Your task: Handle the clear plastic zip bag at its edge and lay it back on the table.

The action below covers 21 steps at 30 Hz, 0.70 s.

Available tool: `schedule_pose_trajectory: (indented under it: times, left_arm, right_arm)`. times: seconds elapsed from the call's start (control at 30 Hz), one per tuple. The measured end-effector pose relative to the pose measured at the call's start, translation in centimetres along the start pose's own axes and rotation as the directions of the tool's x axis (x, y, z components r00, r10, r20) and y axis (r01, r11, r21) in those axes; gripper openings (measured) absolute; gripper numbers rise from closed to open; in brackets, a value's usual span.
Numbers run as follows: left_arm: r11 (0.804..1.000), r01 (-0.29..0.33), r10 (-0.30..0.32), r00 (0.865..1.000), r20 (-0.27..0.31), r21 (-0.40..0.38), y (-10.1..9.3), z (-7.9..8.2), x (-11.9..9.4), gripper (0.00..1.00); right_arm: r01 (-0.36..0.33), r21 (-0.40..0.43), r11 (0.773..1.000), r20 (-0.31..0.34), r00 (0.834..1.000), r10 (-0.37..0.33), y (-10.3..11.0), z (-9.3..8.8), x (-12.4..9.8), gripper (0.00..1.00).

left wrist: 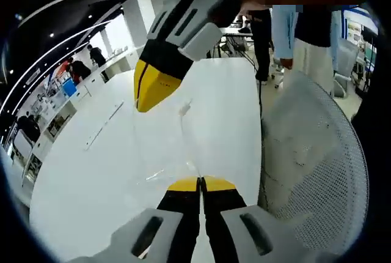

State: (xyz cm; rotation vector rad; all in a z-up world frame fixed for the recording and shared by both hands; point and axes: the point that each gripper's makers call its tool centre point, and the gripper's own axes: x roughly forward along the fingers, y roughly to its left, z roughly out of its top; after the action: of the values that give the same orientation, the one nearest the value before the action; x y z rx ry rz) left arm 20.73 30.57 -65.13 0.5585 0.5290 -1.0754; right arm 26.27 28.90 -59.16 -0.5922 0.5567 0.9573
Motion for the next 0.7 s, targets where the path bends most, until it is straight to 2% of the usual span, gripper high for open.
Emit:
schedule_pose_trajectory:
  times: [0.07,0.17,0.27,0.43,0.63,0.67,0.7]
  left_arm:
    - [1.000,-0.003,0.003,1.000,0.000,-0.020,0.2,0.2,0.1,0.00]
    - [0.992,0.005,-0.004,1.000,0.010,-0.125,0.2,0.7,0.2,0.00]
    - [0.985,-0.007,0.009,1.000,0.005,-0.170,0.8,0.9,0.2,0.00]
    - [0.991,-0.041,0.042,0.999,0.006,-0.131,1.2,1.0,0.1,0.00]
    - [0.986,-0.039,0.040,0.999,0.006,-0.160,1.3,1.2,0.3,0.00]
    - [0.987,-0.037,0.038,0.999,0.006,-0.154,1.3,1.2,0.4,0.00]
    - [0.993,-0.049,0.049,0.999,0.000,-0.107,1.6,1.1,0.5,0.00]
  right_arm:
    - [0.012,0.005,1.000,0.007,1.000,-0.012,-0.4,0.2,0.0,0.00]
    - [0.037,0.009,0.999,0.021,0.999,-0.037,-1.0,0.6,-0.3,0.00]
    - [0.052,-0.011,0.999,0.042,0.998,-0.052,-1.4,0.9,-0.3,0.00]
    - [0.076,-0.041,0.996,0.069,0.995,-0.073,-1.6,1.2,-0.5,0.00]
    - [0.100,-0.060,0.993,0.097,0.991,-0.094,-1.7,1.5,-0.6,0.00]
    - [0.097,-0.060,0.994,0.093,0.991,-0.091,-1.8,1.4,-0.6,0.00]
    - [0.092,-0.065,0.994,0.087,0.993,-0.086,-1.7,1.2,-0.4,0.00]
